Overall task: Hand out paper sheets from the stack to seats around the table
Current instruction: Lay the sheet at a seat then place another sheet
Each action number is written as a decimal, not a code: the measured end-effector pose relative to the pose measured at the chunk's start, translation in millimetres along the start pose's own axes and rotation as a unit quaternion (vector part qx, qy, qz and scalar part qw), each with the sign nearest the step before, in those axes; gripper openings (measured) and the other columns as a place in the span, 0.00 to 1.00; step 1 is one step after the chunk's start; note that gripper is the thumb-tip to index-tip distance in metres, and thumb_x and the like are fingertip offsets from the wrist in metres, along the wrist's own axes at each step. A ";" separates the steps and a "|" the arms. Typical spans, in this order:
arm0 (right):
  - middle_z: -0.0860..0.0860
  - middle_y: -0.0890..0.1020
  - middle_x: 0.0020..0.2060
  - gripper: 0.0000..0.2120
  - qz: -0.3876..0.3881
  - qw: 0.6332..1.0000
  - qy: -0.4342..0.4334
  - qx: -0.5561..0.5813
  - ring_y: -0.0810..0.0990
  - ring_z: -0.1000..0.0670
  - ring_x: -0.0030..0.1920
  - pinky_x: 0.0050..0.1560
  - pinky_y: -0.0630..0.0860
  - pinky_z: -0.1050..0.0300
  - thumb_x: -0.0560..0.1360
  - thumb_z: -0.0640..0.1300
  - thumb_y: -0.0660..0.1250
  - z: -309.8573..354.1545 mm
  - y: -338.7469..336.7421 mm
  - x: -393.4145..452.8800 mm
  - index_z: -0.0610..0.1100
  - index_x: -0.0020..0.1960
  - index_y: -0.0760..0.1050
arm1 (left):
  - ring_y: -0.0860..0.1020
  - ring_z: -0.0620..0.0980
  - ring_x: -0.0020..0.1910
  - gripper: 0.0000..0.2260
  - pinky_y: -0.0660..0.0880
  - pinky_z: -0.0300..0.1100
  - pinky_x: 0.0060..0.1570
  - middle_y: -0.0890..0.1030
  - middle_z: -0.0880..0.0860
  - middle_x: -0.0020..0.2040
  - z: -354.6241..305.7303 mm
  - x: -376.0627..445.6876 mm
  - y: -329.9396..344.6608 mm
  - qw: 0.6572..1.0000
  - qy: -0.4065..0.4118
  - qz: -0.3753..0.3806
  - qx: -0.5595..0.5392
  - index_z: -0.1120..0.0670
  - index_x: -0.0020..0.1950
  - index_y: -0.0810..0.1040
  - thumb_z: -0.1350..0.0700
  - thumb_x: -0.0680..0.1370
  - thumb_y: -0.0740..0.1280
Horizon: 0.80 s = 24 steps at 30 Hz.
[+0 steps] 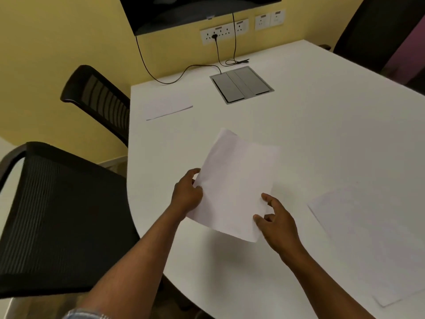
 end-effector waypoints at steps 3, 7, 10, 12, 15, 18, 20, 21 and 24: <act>0.49 0.82 0.37 0.28 -0.021 1.000 -0.004 0.010 0.79 0.55 0.37 0.31 0.69 0.72 0.73 0.45 0.71 18.1 50.3 4.4 0.58 0.69 0.67 | 0.75 0.50 0.49 0.24 0.69 0.41 0.49 0.78 0.51 0.52 11.5 43.8 -30.9 0.999 0.030 0.012 0.032 0.45 0.68 0.72 0.61 0.74 0.60; 0.53 0.81 0.32 0.29 -0.028 0.999 -0.001 0.016 0.77 0.59 0.32 0.31 0.69 0.74 0.73 0.46 0.72 35.9 110.9 19.2 0.56 0.71 0.67 | 0.78 0.55 0.56 0.24 0.71 0.41 0.51 0.80 0.56 0.59 28.6 103.5 -54.9 0.994 0.041 0.031 0.098 0.48 0.68 0.74 0.63 0.73 0.59; 0.55 0.80 0.32 0.30 -0.014 1.000 0.008 0.017 0.77 0.62 0.32 0.33 0.69 0.76 0.73 0.46 0.72 40.4 149.5 31.8 0.54 0.72 0.66 | 0.76 0.57 0.61 0.24 0.73 0.45 0.58 0.79 0.57 0.63 47.0 141.5 -62.5 0.989 0.026 0.045 0.140 0.50 0.69 0.73 0.64 0.73 0.60; 0.56 0.79 0.33 0.30 0.004 1.000 0.009 0.005 0.77 0.63 0.34 0.35 0.68 0.77 0.73 0.48 0.72 39.9 173.7 40.6 0.53 0.72 0.66 | 0.76 0.58 0.62 0.24 0.73 0.47 0.60 0.78 0.57 0.64 64.1 164.2 -62.9 0.985 0.014 0.059 0.163 0.51 0.69 0.73 0.64 0.73 0.60; 0.51 0.81 0.44 0.31 0.040 0.999 0.020 -0.028 0.75 0.64 0.36 0.44 0.69 0.71 0.74 0.51 0.71 33.1 206.9 53.8 0.51 0.74 0.63 | 0.75 0.59 0.62 0.24 0.73 0.50 0.61 0.78 0.57 0.64 94.1 194.2 -55.9 0.977 -0.010 0.081 0.199 0.51 0.68 0.73 0.64 0.73 0.59; 0.47 0.80 0.57 0.33 0.089 0.994 0.048 -0.044 0.75 0.63 0.38 0.49 0.68 0.70 0.75 0.52 0.69 20.5 234.3 62.4 0.51 0.75 0.59 | 0.74 0.59 0.63 0.24 0.71 0.51 0.64 0.77 0.56 0.65 120.1 217.6 -44.3 0.969 -0.027 0.099 0.226 0.49 0.69 0.72 0.63 0.73 0.59; 0.49 0.79 0.58 0.35 0.117 0.989 0.072 -0.050 0.75 0.61 0.45 0.52 0.68 0.69 0.75 0.54 0.69 11.6 248.4 66.7 0.53 0.76 0.57 | 0.74 0.59 0.64 0.25 0.69 0.52 0.66 0.77 0.55 0.66 134.9 230.7 -35.9 0.964 -0.038 0.103 0.240 0.48 0.69 0.71 0.62 0.73 0.58; 0.50 0.78 0.60 0.35 0.127 0.987 0.080 -0.055 0.75 0.60 0.48 0.53 0.68 0.68 0.75 0.54 0.69 7.5 254.0 68.5 0.53 0.76 0.56 | 0.73 0.59 0.64 0.25 0.69 0.51 0.66 0.77 0.55 0.66 141.2 235.9 -31.5 0.962 -0.038 0.104 0.251 0.48 0.70 0.71 0.62 0.73 0.58; 0.51 0.74 0.66 0.35 0.145 0.982 0.095 -0.069 0.75 0.60 0.50 0.54 0.68 0.68 0.74 0.56 0.68 -2.1 263.4 75.1 0.54 0.76 0.56 | 0.73 0.59 0.65 0.25 0.67 0.50 0.65 0.77 0.56 0.65 157.1 247.5 -20.9 0.955 -0.031 0.100 0.279 0.49 0.70 0.71 0.62 0.74 0.59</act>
Point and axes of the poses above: each hand's wrist, its own x-axis towards the middle knuckle, its own y-axis out of the palm, z = x × y, the point moved 3 cm from there along x, towards the middle knuckle
